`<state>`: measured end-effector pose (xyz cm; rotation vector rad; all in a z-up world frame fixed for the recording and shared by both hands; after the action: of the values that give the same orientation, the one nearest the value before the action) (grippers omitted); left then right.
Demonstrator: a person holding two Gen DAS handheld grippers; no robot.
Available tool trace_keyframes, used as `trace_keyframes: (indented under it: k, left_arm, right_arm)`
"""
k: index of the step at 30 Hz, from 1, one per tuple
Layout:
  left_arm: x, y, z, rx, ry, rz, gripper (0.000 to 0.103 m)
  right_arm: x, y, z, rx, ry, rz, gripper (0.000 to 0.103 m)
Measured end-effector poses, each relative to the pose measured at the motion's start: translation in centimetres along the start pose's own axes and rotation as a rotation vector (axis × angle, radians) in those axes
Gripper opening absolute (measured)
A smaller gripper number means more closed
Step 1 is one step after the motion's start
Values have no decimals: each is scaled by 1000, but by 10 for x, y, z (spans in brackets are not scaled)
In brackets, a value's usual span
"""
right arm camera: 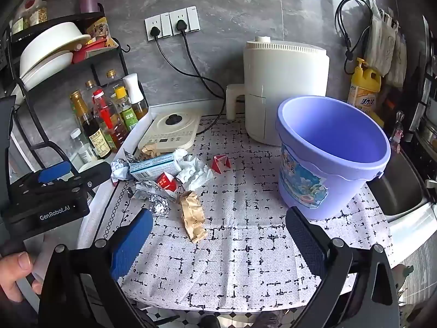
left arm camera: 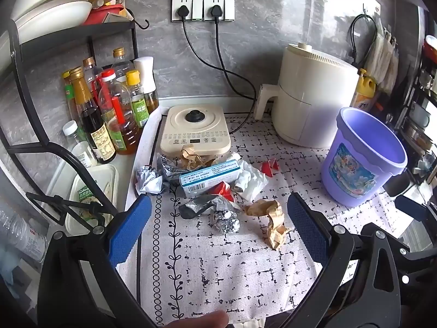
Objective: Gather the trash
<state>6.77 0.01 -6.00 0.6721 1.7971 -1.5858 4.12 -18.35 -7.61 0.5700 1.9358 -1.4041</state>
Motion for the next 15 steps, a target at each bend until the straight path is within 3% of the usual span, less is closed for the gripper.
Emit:
trace_keyframes:
  k: [15]
  left_arm:
    - [3, -5, 0, -11, 6, 5, 99]
  right_arm:
    - [0, -4, 1, -4, 5, 15, 95]
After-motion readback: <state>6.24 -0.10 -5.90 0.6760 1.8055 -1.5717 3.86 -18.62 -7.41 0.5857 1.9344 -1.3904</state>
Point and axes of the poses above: each gripper's, at about its wrist camera, not at the fingertips, and y roughly the way its jaws point, z to its right, x to its underside, the point moved 9 cm from there along y, roughly the way its jaws point, and after that the axes turned 8 degrees about -x, right-handed, at the moved point
